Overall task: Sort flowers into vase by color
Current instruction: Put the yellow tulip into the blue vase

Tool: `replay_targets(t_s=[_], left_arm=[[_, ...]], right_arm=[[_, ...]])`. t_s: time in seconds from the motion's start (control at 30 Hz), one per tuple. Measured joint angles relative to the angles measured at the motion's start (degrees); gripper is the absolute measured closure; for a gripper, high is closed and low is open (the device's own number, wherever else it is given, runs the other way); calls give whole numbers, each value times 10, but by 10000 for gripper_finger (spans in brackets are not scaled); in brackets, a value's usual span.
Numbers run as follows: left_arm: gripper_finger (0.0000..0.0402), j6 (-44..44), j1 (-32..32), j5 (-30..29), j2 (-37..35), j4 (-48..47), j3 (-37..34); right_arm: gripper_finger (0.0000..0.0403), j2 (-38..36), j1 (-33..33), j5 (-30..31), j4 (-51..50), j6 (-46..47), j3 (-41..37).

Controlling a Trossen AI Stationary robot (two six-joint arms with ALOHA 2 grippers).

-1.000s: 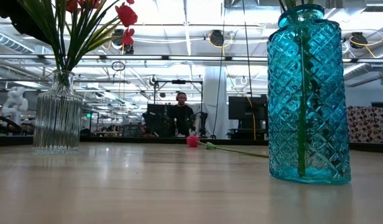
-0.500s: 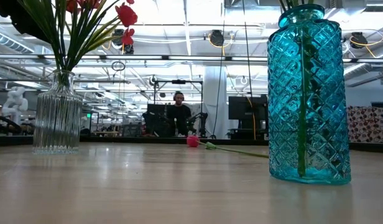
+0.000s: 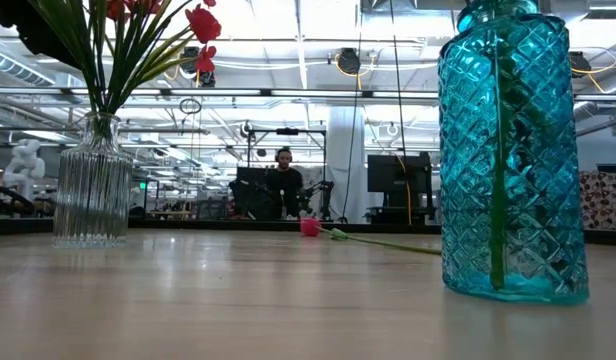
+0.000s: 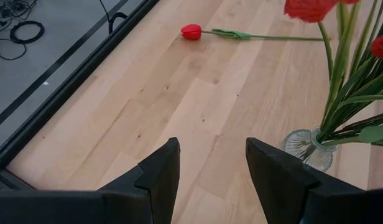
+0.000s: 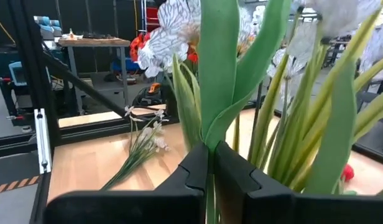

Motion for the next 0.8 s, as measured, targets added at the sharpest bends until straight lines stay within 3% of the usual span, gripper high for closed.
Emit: replay_targets(t_s=[0.3,0.57,0.8], left_arm=[[212,0,0,0,0,1,0],[212,0,0,0,0,3,0],[212,0,0,0,0,3,0]], right_arm=[[383,0,-5,-32,-12,20,0],[340,-2,-20,-119,-113,148,0],[311,-17,-15,-143,-128,160,0]])
